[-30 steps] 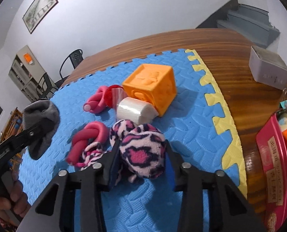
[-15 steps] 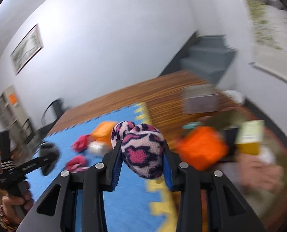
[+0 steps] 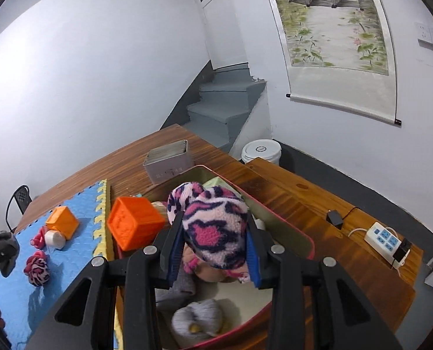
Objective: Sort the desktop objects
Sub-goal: 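Carry the sock and leopard plush into the red tin box and release both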
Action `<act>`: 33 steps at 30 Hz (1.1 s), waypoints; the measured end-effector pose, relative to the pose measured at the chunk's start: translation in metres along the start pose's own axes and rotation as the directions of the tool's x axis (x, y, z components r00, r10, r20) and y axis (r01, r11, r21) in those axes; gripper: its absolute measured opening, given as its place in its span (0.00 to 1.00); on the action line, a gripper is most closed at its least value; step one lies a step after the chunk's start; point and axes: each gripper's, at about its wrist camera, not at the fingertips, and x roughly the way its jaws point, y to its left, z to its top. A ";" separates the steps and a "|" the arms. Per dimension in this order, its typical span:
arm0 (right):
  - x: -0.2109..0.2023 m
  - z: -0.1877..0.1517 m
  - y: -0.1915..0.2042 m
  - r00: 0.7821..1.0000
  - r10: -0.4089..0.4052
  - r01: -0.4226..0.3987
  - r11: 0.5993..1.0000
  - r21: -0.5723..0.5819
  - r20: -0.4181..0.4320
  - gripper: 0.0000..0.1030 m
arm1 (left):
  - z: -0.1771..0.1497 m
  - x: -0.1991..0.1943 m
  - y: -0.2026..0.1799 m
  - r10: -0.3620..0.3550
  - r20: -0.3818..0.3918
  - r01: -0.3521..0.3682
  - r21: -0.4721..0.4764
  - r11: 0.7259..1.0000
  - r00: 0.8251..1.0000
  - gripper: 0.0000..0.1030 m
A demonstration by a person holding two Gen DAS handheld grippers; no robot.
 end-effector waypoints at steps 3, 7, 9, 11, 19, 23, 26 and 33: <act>0.004 -0.002 -0.008 1.000 -0.001 0.001 1.000 0.003 0.001 0.44 | -0.001 -0.006 -0.028 -0.037 0.001 0.037 0.048 0.998 0.999 0.53; 0.000 -0.005 -0.021 0.998 0.028 -0.030 0.999 0.034 0.048 0.74 | 0.001 -0.011 -0.073 -0.073 0.003 0.072 0.127 0.989 0.997 0.53; -0.004 -0.006 -0.029 0.995 0.040 -0.046 0.997 0.069 0.088 0.74 | 0.003 -0.009 -0.097 -0.094 -0.007 0.094 0.166 0.982 0.996 0.53; -0.005 -0.005 -0.036 0.993 0.043 -0.054 0.993 0.101 0.108 0.74 | 0.003 -0.006 -0.123 -0.124 -0.021 0.126 0.204 0.971 0.992 0.53; 0.002 -0.003 -0.071 0.987 -0.085 0.050 0.971 0.235 0.140 0.74 | -0.015 0.019 -0.217 -0.309 -0.175 0.349 0.288 0.892 0.935 0.53; 0.003 -0.003 -0.079 0.973 -0.172 0.127 0.955 0.266 0.152 0.74 | -0.025 0.036 -0.254 -0.342 -0.244 0.407 0.306 0.861 0.907 0.53; 0.002 -0.005 -0.080 0.961 -0.222 0.174 0.948 0.267 0.164 0.74 | -0.030 0.048 -0.276 -0.348 -0.274 0.427 0.326 0.844 0.897 0.53; 0.001 -0.004 -0.084 0.955 -0.245 0.192 0.940 0.281 0.169 0.75 | -0.037 0.089 -0.303 -0.336 -0.324 0.436 0.320 0.841 0.884 0.59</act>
